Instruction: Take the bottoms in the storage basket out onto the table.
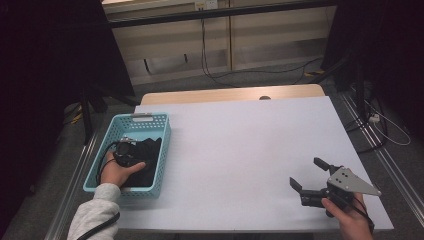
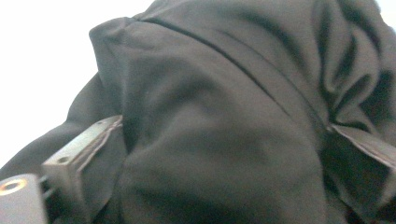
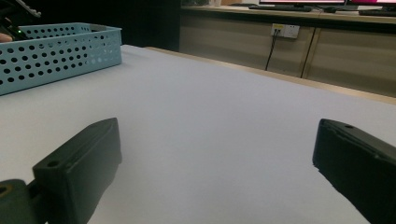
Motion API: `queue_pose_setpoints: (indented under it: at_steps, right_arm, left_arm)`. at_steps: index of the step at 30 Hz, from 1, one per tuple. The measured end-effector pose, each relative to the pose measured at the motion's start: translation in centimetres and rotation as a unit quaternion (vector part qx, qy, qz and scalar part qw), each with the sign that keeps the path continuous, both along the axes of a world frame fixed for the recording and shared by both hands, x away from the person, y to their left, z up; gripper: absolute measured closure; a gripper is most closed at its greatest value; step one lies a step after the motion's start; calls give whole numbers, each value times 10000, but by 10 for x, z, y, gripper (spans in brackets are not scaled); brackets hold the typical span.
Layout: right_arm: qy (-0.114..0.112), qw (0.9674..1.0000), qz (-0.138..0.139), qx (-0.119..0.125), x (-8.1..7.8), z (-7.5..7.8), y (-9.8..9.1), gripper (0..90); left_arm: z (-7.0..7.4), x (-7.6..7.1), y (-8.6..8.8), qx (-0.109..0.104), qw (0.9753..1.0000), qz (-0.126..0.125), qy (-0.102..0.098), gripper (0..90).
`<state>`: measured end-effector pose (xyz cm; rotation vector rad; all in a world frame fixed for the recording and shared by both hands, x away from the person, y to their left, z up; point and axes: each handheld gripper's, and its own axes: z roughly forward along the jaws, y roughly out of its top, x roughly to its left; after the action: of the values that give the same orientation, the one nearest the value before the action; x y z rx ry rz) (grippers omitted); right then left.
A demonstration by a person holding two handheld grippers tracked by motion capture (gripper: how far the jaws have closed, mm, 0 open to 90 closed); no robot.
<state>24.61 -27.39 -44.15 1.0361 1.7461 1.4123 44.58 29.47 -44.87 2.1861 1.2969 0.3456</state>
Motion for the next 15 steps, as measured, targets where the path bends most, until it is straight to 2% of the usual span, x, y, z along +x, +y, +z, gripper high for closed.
queue_pose_setpoints:
  at_steps: [2, 4, 7, 8, 9, 12, 15]
  right_arm:
    - [4, 10000, -3, 1, 0, 0, 0, 3]
    - [-7, 10000, 1, 4, 0, 0, -1, 4]
    - [-13, 10000, -1, 10, 0, 0, -1, 3]
    - [-6, 10000, 15, 11, 0, 0, 0, 4]
    - [-6, 10000, 15, 11, 0, 0, 0, 4]
    - [-7, 10000, 19, -2, 0, 0, 0, 4]
    - [-5, 10000, 15, 1, 0, 0, 0, 3]
  left_arm:
    - [2, -1, 0, -32, 10000, -40, 33, 102]
    - [4, -1, -1, -15, 9999, -100, 32, 181]
    - [7, -1, -3, -24, 9997, -176, 144, 235]
    - [8, -1, -4, -23, 9997, -211, 134, 319]
    - [9, -1, -4, -58, 9995, -271, 159, 319]
    - [8, -1, -4, -279, 9987, -391, 156, 496]
    - [9, -1, -3, -305, 9986, -398, 180, 545]
